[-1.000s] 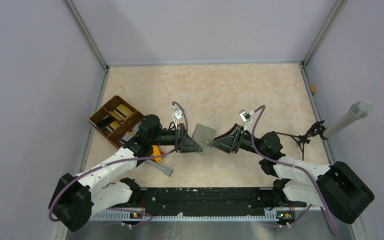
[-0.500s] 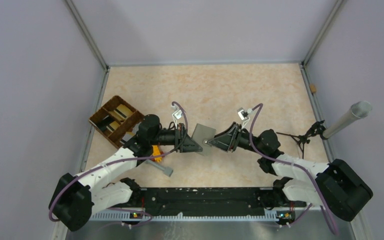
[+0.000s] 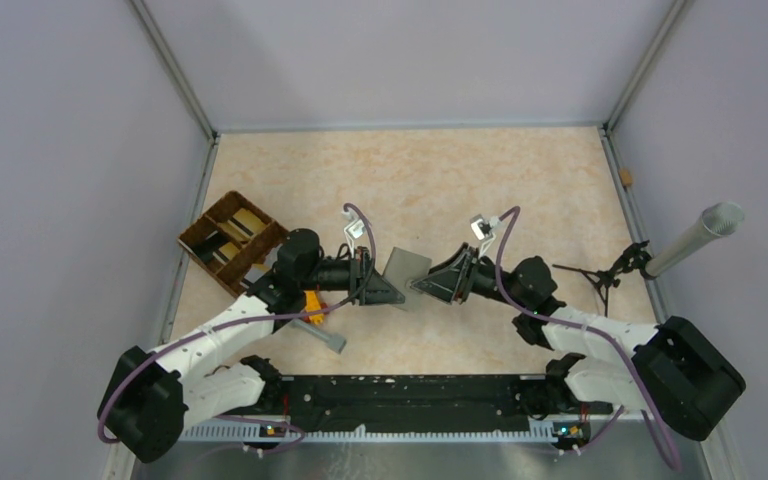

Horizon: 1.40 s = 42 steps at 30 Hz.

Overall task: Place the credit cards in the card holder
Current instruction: Close the card holder at the center of the board.

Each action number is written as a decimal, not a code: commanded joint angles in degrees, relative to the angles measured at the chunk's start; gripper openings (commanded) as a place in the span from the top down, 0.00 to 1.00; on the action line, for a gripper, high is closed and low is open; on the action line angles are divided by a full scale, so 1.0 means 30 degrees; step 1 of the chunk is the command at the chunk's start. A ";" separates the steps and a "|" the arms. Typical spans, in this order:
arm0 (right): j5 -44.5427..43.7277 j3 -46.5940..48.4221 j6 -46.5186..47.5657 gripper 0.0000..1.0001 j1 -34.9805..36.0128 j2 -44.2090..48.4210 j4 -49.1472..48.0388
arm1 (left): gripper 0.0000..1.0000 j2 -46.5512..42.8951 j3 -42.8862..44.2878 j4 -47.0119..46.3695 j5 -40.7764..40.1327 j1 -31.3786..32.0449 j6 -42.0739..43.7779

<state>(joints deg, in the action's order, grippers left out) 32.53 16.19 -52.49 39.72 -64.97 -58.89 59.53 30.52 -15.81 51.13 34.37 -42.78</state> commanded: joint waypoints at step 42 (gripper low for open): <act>0.3992 0.3370 0.4443 1.00 -0.0538 0.2130 0.7748 | 0.28 -0.1943 0.1074 0.2612 -0.0659 -0.0767 0.2950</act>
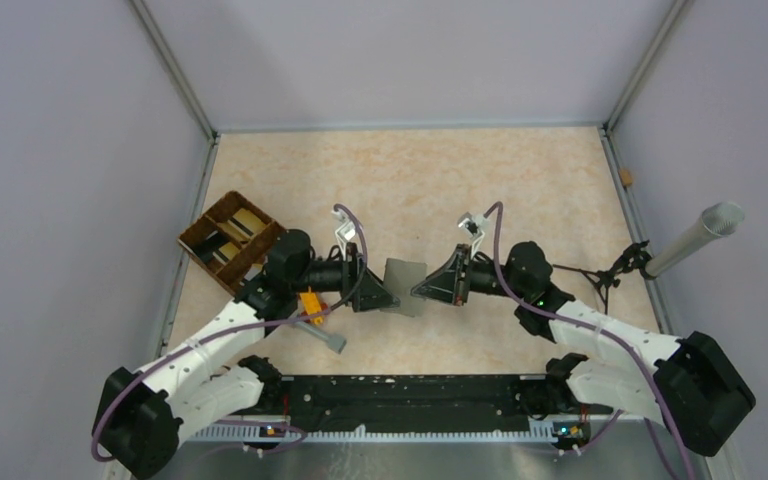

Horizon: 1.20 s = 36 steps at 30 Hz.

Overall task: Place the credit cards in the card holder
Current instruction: Close the card holder at the center of the board.

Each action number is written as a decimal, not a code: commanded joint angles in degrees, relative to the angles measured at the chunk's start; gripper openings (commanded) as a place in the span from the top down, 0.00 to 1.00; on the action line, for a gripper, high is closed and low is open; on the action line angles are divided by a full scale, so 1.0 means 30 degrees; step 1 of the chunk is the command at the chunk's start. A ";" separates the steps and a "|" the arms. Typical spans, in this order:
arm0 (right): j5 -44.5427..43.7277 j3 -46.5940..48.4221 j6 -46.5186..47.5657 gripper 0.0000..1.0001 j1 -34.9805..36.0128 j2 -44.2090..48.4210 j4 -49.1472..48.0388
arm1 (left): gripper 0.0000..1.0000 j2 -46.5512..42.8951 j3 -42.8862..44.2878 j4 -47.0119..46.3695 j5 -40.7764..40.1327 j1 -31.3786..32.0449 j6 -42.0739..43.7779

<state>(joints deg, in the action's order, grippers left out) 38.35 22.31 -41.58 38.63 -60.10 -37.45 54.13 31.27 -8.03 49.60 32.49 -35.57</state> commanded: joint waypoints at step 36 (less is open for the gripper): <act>-1.2285 -0.1005 -0.0745 0.21 0.5374 -0.1997 0.1159 | 0.95 0.0027 -0.5617 -0.4809 -1.0838 0.0605 -0.7529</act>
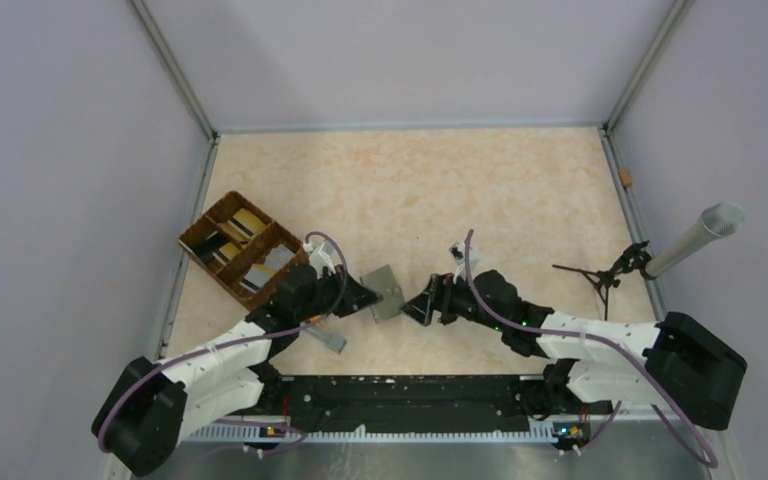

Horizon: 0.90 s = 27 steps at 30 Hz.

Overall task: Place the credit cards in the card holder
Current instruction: Close the card holder at the center of the board.

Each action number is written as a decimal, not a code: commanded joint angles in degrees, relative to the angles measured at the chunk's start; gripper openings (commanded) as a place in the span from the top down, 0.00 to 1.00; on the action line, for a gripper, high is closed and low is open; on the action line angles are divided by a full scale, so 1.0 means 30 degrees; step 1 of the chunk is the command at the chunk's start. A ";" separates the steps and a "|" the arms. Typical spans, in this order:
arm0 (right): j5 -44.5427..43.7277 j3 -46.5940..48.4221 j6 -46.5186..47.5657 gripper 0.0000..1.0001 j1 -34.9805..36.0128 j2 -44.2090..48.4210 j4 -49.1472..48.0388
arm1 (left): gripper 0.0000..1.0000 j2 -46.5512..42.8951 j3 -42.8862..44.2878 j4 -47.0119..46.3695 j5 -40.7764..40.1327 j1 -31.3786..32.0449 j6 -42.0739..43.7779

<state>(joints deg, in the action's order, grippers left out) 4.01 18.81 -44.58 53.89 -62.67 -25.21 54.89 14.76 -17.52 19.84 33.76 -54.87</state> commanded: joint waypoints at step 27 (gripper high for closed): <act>-0.0557 0.3615 -0.0502 0.30 0.1274 -0.8562 -0.2248 | 0.83 0.4250 -0.0817 -0.2944 -0.0108 0.0357 -0.1339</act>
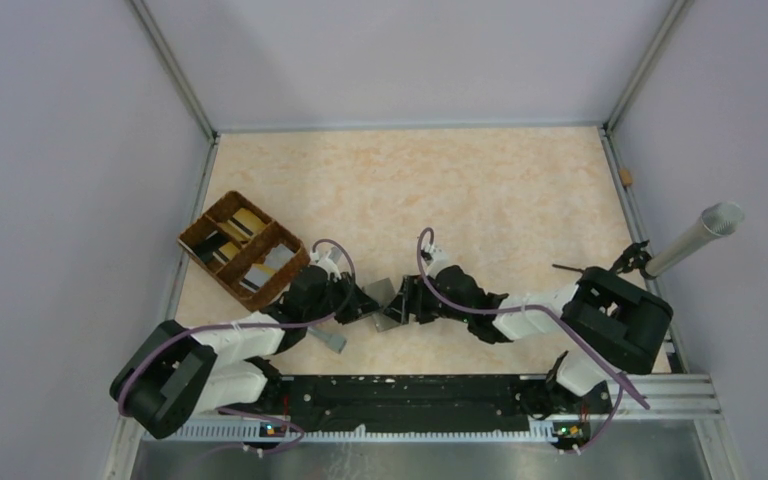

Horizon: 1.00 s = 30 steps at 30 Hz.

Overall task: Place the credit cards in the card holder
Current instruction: Close the card holder at the center of the board.

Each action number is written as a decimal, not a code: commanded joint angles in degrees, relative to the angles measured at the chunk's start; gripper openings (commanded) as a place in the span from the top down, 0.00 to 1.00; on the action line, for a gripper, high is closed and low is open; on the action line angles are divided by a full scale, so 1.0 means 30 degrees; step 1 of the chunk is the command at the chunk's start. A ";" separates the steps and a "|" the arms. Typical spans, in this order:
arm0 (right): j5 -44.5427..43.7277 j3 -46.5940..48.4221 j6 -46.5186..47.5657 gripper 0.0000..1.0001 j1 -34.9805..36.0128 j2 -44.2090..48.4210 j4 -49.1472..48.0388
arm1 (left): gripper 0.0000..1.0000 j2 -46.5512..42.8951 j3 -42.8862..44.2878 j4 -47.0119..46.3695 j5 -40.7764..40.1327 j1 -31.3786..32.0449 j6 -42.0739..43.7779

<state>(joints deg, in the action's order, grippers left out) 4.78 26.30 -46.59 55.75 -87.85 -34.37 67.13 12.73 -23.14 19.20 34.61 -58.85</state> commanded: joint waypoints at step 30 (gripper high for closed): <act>-0.3263 0.1288 -0.0217 0.27 0.1117 0.1986 0.3608 | 1.00 0.0142 -0.0317 -0.0831 -0.0105 0.0077 -0.0262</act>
<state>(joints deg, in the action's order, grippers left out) 1.08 28.91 -46.78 58.37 -87.42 -27.64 69.01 11.77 -25.61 19.62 34.61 -61.01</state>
